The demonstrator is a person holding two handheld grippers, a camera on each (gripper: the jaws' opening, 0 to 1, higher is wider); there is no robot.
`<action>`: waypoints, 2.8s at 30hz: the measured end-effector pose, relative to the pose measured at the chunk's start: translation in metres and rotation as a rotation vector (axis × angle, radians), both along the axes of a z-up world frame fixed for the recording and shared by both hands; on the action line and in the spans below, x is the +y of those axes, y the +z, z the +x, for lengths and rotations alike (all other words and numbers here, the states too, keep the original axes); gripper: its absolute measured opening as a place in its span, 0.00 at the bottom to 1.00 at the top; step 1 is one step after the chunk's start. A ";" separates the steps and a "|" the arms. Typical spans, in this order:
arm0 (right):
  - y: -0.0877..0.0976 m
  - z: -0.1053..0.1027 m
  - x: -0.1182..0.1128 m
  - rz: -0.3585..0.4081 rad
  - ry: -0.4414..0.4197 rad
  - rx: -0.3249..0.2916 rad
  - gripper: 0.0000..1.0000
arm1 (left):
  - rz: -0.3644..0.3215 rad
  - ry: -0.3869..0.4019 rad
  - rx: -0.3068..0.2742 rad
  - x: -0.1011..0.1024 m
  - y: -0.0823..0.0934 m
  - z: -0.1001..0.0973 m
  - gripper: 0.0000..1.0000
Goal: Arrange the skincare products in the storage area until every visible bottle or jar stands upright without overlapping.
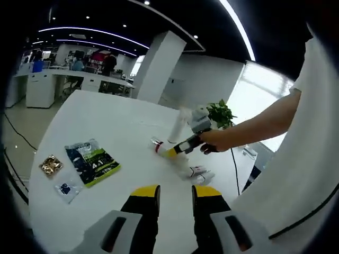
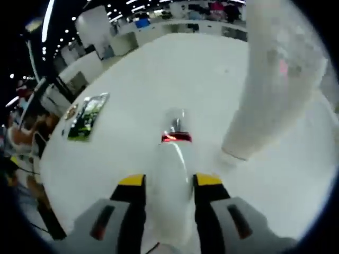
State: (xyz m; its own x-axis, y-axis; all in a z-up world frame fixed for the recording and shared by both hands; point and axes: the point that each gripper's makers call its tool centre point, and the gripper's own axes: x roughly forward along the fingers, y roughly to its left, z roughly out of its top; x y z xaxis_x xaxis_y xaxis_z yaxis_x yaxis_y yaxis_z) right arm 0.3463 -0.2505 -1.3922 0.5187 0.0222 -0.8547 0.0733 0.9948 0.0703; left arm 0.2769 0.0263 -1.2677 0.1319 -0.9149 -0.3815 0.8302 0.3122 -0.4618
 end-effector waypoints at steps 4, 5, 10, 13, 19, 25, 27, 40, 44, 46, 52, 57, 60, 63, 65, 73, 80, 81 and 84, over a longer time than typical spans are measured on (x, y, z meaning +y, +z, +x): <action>-0.008 0.003 -0.002 -0.065 0.041 0.049 0.30 | 0.009 0.048 0.008 0.014 -0.001 0.004 0.24; -0.010 0.003 -0.002 -0.067 0.047 0.056 0.30 | 0.011 0.057 0.010 0.017 -0.002 0.005 0.24; -0.009 0.007 -0.003 -0.069 0.043 0.056 0.28 | 0.022 0.104 0.027 0.030 -0.006 0.008 0.24; -0.008 0.006 -0.002 -0.066 0.058 0.068 0.27 | 0.023 0.114 0.033 0.033 -0.008 0.010 0.24; -0.009 0.002 0.005 -0.042 0.117 0.087 0.26 | 0.015 0.121 0.032 0.032 -0.005 0.012 0.24; 0.007 -0.001 0.012 -0.002 0.139 0.039 0.26 | 0.003 0.118 0.038 0.028 -0.005 0.014 0.24; 0.023 -0.001 0.016 0.010 0.142 -0.010 0.26 | -0.017 0.110 0.055 0.021 -0.002 0.013 0.24; 0.144 -0.040 0.032 0.254 0.105 -0.392 0.26 | -0.212 -0.059 0.227 -0.082 0.039 0.000 0.26; 0.178 -0.060 0.031 0.315 0.112 -0.505 0.26 | -0.250 -0.084 0.240 -0.114 0.055 -0.005 0.28; 0.194 -0.071 0.030 0.367 0.095 -0.554 0.26 | -0.260 -0.117 0.233 -0.131 0.064 -0.012 0.32; 0.217 -0.095 0.022 0.412 0.126 -0.634 0.26 | -0.317 -0.180 0.253 -0.184 0.096 -0.033 0.34; 0.236 -0.120 0.029 0.543 0.219 -0.751 0.26 | -0.386 -0.221 0.285 -0.226 0.128 -0.048 0.38; 0.240 -0.129 0.031 0.601 0.250 -0.784 0.26 | -0.385 -0.243 0.287 -0.239 0.129 -0.054 0.43; 0.245 -0.143 0.036 0.691 0.285 -0.839 0.26 | -0.382 -0.305 0.322 -0.247 0.129 -0.074 0.43; 0.244 -0.150 0.039 0.730 0.311 -0.841 0.26 | -0.397 -0.327 0.322 -0.248 0.132 -0.087 0.43; 0.243 -0.187 0.057 0.791 0.430 -0.828 0.26 | -0.456 -0.389 0.279 -0.256 0.128 -0.125 0.41; 0.253 -0.203 0.059 0.855 0.441 -0.840 0.27 | -0.536 -0.463 0.250 -0.267 0.144 -0.143 0.33; 0.254 -0.204 0.059 0.861 0.443 -0.841 0.27 | -0.537 -0.468 0.247 -0.268 0.144 -0.144 0.32; 0.256 -0.204 0.064 0.866 0.468 -0.844 0.27 | -0.563 -0.476 0.183 -0.267 0.149 -0.146 0.31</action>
State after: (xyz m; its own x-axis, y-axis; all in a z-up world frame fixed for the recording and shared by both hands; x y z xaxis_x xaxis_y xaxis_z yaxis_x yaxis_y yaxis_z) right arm 0.1420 -0.1867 -1.1364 0.6799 0.7244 0.1139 -0.6489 0.5220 0.5536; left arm 0.1306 -0.2406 -1.1187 -0.3461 -0.9204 0.1818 0.7114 -0.3838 -0.5887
